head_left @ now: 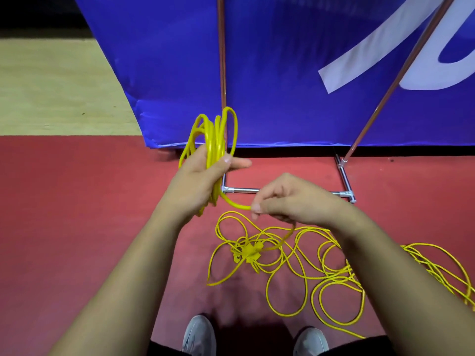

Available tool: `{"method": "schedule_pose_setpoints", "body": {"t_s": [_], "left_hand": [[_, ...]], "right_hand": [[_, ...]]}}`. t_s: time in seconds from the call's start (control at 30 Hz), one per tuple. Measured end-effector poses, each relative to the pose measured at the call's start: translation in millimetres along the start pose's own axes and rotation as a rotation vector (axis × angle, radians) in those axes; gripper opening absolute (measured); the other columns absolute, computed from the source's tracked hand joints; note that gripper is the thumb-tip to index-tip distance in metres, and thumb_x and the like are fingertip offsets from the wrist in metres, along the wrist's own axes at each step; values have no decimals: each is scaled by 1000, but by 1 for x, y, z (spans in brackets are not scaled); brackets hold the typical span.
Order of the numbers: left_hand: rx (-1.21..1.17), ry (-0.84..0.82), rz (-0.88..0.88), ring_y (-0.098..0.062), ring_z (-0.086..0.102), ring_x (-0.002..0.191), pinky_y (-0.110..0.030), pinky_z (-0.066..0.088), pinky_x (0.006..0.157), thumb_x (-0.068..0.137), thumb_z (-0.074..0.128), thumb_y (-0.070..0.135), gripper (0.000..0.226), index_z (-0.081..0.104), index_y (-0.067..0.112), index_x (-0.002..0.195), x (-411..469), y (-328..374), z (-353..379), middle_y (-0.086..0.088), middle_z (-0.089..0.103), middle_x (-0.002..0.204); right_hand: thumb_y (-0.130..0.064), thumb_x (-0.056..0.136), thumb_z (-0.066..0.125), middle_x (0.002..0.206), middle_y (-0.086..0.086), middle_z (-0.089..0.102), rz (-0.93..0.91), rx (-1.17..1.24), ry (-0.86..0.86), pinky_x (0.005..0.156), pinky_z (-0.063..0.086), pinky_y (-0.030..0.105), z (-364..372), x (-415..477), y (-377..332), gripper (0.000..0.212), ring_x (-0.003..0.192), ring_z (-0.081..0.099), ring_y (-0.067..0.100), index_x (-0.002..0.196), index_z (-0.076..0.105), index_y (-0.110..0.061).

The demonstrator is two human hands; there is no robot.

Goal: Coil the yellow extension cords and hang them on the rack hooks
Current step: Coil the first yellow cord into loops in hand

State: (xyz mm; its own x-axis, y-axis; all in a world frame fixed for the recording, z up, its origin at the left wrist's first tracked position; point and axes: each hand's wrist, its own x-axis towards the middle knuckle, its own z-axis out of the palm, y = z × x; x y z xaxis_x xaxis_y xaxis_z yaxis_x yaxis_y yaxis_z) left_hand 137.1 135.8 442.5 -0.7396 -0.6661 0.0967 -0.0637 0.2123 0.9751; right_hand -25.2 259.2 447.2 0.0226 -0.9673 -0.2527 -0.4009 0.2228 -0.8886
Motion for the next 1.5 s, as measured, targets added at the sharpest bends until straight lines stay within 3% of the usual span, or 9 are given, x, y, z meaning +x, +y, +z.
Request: {"method": "schedule_pose_setpoints", "body": {"t_s": [0.13,0.27,0.43,0.6,0.73,0.9,1.27,1.4,1.5], "left_hand": [[38,-195,-120,-19,52,48,-27,39,47,97,52,24,14,49,15,87,-5,0,4,0,66,65],[-414,-237,-193,-12,31,38,-25,35,45,92,51,16,15,43,13,80,-3,2,5,-3,38,54],[-719,-140,-264,-4,29,37,-19,30,40,93,47,11,18,43,15,77,1,4,-1,1,38,54],[-465,-173,-389,-21,55,40,-28,50,44,84,53,11,6,52,5,82,1,4,-8,-19,61,61],[-430,-269,-535,-46,70,76,-55,54,74,80,55,10,25,49,5,103,-4,5,-11,-39,66,89],[-447,-318,-544,-41,71,73,-43,58,64,83,53,12,28,46,7,110,-6,4,-2,-35,67,93],[-596,-269,-444,-24,54,41,-24,45,43,87,49,23,23,56,1,86,-5,2,9,-10,52,53],[-625,-290,-422,-12,36,34,-18,32,39,91,45,26,22,50,6,82,-4,1,11,3,35,46],[-660,-253,-399,-8,31,32,-17,29,37,92,44,21,19,47,8,79,-1,3,9,6,33,43]], "right_hand": [[-22,85,61,48,-2,31,-129,350,124,48,16,25,-9,0,-1,21,45,22,12,75,68,-6],[-9,87,67,56,3,50,-149,277,170,54,37,26,-23,4,27,8,52,44,13,79,67,-9],[-6,92,60,75,8,63,63,209,192,89,49,42,-30,9,89,7,78,63,22,86,63,-6],[-9,96,55,59,2,43,16,311,363,55,39,29,-29,15,95,9,52,44,18,89,60,-7],[-12,98,54,55,-4,27,-7,361,424,51,18,27,-31,16,84,13,49,20,12,92,64,-6],[-12,95,59,54,-1,27,-48,300,397,49,18,29,-18,19,52,18,50,21,14,79,66,-11],[-16,97,55,45,-5,29,-38,330,343,41,16,19,-1,20,15,29,38,19,10,69,62,-14],[-21,95,60,45,-6,35,-79,203,358,45,22,24,-5,18,18,29,41,26,13,67,61,-14],[-22,92,65,53,12,48,-107,55,299,53,41,32,-18,15,33,28,50,47,19,76,59,-1]]}}
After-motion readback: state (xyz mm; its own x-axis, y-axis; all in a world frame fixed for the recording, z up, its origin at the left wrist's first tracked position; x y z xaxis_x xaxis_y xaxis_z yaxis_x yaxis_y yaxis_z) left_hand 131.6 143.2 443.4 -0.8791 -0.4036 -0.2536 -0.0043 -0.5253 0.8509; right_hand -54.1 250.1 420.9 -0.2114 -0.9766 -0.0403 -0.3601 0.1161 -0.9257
